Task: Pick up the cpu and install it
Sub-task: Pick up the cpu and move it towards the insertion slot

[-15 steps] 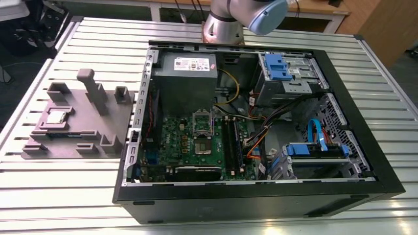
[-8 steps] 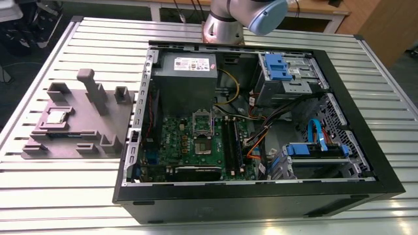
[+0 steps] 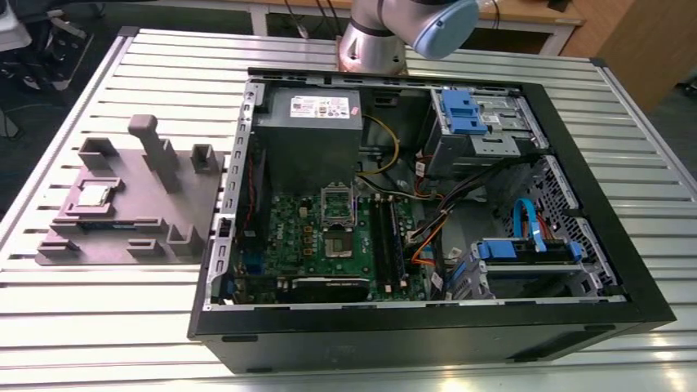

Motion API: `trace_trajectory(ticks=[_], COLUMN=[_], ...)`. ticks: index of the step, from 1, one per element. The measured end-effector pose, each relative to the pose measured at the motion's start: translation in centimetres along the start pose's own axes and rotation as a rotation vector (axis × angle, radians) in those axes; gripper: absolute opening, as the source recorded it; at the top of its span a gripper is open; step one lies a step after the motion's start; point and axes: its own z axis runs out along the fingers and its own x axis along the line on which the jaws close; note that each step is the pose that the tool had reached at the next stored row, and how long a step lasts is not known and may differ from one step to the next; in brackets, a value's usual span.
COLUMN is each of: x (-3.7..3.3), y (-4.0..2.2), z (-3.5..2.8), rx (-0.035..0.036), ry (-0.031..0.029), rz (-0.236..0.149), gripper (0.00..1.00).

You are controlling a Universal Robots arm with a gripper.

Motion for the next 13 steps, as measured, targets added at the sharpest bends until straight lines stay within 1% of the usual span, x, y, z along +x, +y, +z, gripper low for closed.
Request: trace_trajectory(ticks=[7,9,11,13], x=[3.16,3.94,4.28,4.33], y=[0.00,0.00,-0.01,-0.05], z=[1.38,1.77,2.14,2.51], rx=[0.0001,0.0000,0.0001,0.0000], ry=[0.0001,0.0001,0.0002,0.0000], rz=[-0.002,-0.003,-0.004,-0.005], gripper=[0.10,0.10,0.10,0.10])
